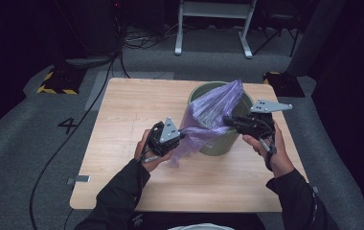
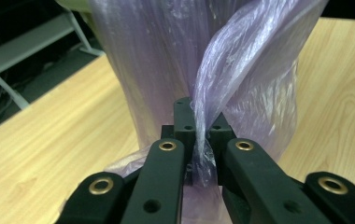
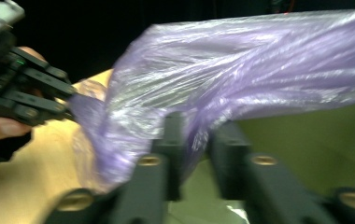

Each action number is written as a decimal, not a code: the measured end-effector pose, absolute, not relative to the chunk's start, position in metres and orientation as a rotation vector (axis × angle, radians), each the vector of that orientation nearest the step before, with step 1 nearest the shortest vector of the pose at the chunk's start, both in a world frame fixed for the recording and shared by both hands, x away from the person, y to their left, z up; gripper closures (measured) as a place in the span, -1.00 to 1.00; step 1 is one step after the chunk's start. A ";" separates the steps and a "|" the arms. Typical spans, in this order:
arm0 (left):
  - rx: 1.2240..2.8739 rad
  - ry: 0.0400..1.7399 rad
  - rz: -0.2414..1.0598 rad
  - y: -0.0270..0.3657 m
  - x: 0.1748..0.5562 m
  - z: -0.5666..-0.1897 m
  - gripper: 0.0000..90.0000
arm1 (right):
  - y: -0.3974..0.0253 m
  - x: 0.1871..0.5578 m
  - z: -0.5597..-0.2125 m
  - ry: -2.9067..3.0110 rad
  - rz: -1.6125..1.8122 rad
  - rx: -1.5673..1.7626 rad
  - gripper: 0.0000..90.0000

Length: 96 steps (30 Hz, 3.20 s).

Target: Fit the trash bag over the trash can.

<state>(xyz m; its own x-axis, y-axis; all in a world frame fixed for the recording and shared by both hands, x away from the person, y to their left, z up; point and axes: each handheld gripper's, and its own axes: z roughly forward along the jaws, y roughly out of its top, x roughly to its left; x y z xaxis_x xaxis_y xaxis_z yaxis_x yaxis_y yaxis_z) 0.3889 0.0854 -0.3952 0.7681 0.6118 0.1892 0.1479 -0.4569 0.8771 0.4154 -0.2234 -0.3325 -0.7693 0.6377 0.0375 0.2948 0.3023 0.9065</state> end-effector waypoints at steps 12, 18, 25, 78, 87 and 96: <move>1.968 0.561 0.682 0.098 0.382 -0.380 0.96 | -0.243 0.411 -0.321 2.109 1.434 0.798 -0.34; 1.944 0.580 0.706 0.107 0.382 -0.373 0.97 | -0.254 0.423 -0.322 2.102 1.445 0.923 -0.32; 1.941 0.548 0.730 0.109 0.383 -0.366 0.96 | -0.249 0.429 -0.319 2.070 1.385 0.898 -0.21; 2.008 0.393 0.370 0.091 0.393 -0.356 -0.07 | -0.240 0.446 -0.331 2.170 1.322 0.706 0.74; 2.039 0.318 0.444 0.078 0.392 -0.355 0.75 | -0.242 0.430 -0.321 2.115 1.338 0.665 -0.21; 2.021 0.356 0.500 0.074 0.393 -0.352 0.97 | -0.250 0.406 -0.305 2.070 1.380 0.622 -0.30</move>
<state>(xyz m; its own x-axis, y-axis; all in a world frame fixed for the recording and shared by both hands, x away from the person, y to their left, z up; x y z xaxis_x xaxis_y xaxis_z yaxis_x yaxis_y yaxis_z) 0.3932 0.0741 -0.3523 0.8720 0.4475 0.1985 0.0419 -0.4722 0.8805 0.4057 -0.2497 -0.3047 -0.7299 0.6534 -0.2008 0.0659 0.3596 0.9308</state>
